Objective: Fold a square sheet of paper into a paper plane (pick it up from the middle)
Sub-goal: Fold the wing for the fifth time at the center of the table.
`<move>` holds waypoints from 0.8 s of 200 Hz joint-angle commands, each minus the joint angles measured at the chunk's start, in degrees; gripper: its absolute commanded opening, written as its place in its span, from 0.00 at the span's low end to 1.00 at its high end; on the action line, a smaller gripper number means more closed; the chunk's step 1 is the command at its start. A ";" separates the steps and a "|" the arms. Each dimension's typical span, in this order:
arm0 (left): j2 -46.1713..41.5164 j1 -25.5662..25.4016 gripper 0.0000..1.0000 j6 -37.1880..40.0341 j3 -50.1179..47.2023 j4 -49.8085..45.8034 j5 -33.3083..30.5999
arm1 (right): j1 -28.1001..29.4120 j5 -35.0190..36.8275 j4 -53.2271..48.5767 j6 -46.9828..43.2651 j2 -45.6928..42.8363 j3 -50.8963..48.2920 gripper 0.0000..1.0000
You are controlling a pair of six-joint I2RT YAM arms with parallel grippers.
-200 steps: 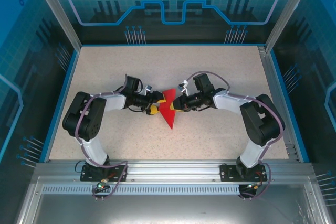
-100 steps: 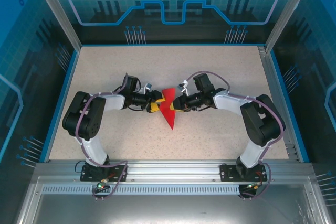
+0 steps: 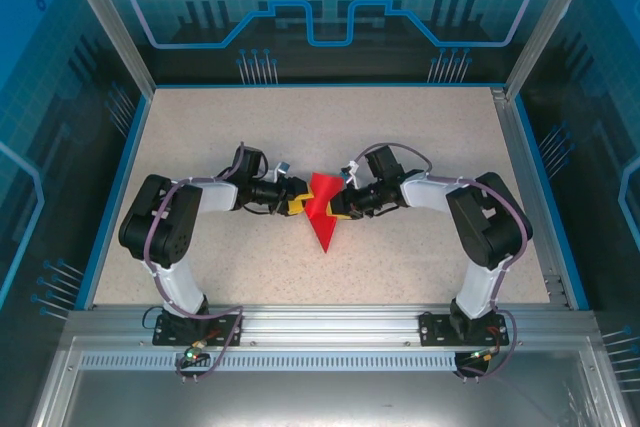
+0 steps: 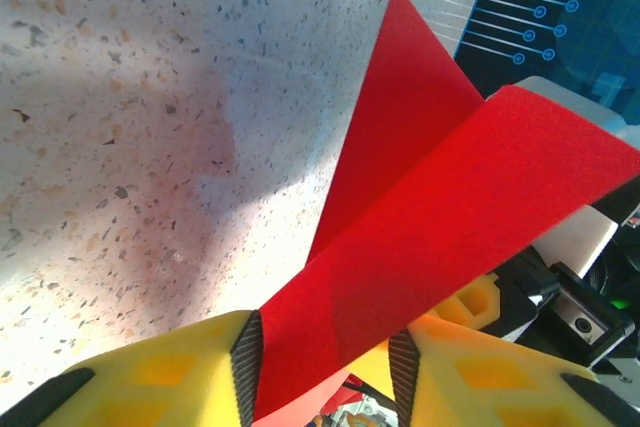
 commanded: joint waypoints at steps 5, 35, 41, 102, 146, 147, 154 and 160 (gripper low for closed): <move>-1.27 0.58 0.40 1.97 -0.47 -0.76 2.17 | -1.02 0.70 -2.95 -1.18 0.77 2.42 0.16; -1.62 0.58 0.39 4.39 0.14 -3.96 1.52 | -1.01 0.76 -3.97 -1.86 1.53 3.28 0.17; -1.80 0.56 0.40 4.62 0.05 -4.08 1.39 | -1.01 0.63 -3.97 -1.86 1.71 3.37 0.17; -2.31 0.40 0.29 6.50 -0.15 -5.77 0.25 | -0.95 1.23 -6.46 -3.39 3.31 5.30 0.18; -1.89 -0.56 0.15 7.04 0.17 -7.17 -1.17 | -0.97 2.58 -6.82 -3.04 4.21 5.32 0.20; -1.89 -0.56 0.14 7.12 0.17 -7.21 -1.25 | -0.99 2.68 -6.87 -3.04 4.21 5.32 0.20; -1.96 -0.74 0.13 7.14 0.18 -7.50 -1.76 | -0.92 3.22 -7.12 -2.93 4.05 5.23 0.21; -2.13 -0.91 0.13 7.20 0.17 -7.74 -2.23 | -0.92 3.74 -7.30 -2.89 3.90 5.15 0.24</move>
